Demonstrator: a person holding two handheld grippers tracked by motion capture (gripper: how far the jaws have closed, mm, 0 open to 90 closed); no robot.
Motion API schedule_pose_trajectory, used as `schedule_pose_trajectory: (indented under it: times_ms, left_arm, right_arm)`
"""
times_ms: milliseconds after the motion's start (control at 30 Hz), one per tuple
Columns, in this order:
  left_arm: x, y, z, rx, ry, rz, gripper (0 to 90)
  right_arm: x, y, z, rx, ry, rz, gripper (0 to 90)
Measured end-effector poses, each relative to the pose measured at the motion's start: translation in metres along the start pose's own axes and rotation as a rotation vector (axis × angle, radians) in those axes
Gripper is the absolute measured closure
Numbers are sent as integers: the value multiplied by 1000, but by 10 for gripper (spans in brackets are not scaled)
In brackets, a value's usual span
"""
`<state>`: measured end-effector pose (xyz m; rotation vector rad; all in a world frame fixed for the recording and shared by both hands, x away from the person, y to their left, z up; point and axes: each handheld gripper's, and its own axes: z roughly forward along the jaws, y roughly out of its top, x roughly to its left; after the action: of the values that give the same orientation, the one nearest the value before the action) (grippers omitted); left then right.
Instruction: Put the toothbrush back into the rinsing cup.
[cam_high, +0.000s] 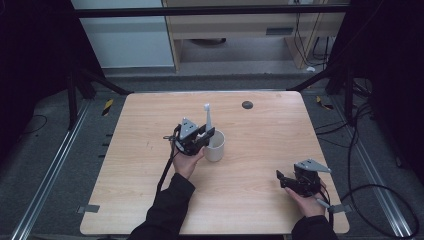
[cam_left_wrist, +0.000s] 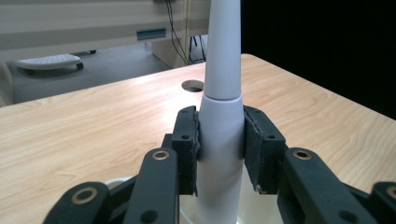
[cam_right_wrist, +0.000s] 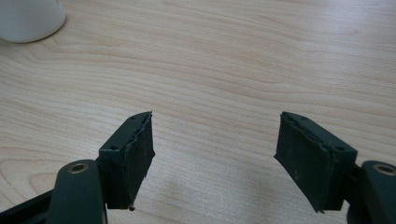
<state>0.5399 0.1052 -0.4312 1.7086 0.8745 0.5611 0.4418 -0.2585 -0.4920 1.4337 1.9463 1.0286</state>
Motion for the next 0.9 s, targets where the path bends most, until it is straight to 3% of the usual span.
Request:
schedule_pose_trajectory:
  times_ms: [900]
  left_arm:
    - [-3, -8, -16, 17, 22, 24, 648]
  right_arm:
    - [1, 0, 1, 2, -5, 1, 275]
